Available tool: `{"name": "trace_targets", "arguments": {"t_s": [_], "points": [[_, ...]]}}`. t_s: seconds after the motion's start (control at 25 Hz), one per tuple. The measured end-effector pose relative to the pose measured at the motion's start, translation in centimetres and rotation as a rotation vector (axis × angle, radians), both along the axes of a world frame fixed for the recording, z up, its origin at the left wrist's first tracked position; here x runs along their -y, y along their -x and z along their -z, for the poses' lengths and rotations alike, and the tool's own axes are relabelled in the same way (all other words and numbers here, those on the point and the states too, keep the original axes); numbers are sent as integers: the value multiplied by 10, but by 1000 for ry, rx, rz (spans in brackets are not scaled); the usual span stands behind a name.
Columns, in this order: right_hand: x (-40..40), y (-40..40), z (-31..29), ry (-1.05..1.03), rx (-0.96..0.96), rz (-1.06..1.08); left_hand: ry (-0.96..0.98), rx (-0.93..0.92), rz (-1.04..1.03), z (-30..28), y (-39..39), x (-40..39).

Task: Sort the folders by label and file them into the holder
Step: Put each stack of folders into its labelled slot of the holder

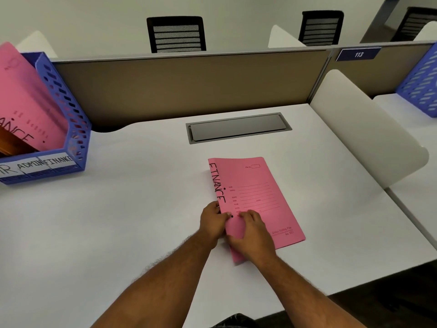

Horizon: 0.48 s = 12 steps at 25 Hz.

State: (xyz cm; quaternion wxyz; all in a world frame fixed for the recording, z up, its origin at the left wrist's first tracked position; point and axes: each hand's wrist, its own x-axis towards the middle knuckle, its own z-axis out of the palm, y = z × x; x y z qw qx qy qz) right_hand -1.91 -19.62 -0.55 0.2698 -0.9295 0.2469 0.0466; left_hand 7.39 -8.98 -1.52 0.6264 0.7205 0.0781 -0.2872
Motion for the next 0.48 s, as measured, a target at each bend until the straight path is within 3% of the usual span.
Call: {"name": "trace_targets", "arguments": {"t_s": [0.2,0.48], "points": [[-40,-15,-9,62,112,-7,110,82,-98,-15,-10,-44],[-138,-82,-37,-56,257,-142,150,275,-322,-56,-50,-148]]}}
